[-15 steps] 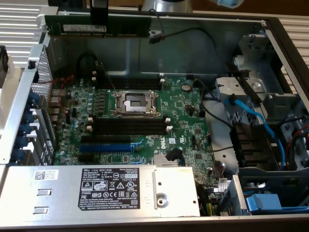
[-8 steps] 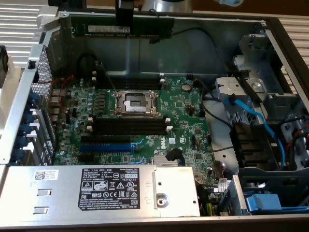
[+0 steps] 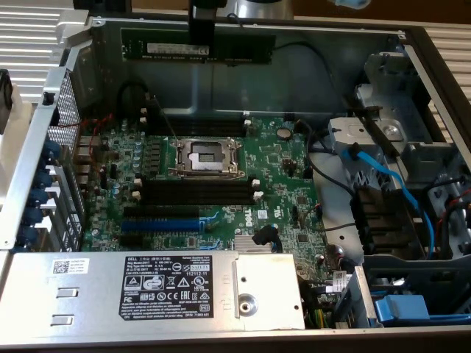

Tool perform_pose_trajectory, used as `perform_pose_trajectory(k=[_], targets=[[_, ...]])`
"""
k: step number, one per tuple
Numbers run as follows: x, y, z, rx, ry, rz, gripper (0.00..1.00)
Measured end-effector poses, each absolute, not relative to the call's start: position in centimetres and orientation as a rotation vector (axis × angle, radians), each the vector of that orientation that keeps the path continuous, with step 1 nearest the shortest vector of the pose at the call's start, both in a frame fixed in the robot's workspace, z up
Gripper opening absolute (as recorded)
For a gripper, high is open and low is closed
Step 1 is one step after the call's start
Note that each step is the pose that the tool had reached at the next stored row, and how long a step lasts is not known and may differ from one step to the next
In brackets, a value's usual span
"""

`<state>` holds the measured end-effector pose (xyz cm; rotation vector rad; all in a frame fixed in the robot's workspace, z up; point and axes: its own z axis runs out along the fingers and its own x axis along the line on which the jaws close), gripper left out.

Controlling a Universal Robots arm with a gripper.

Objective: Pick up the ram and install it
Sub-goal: 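Pick up the ram and move it above insertion slot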

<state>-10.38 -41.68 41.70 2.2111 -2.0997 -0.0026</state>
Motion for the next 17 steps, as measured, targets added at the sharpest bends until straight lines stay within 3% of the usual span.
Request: perform_pose_trajectory(k=[17], targets=[[-9.5,-39.9,39.6,2.191,-2.119,-0.005,0.13]])
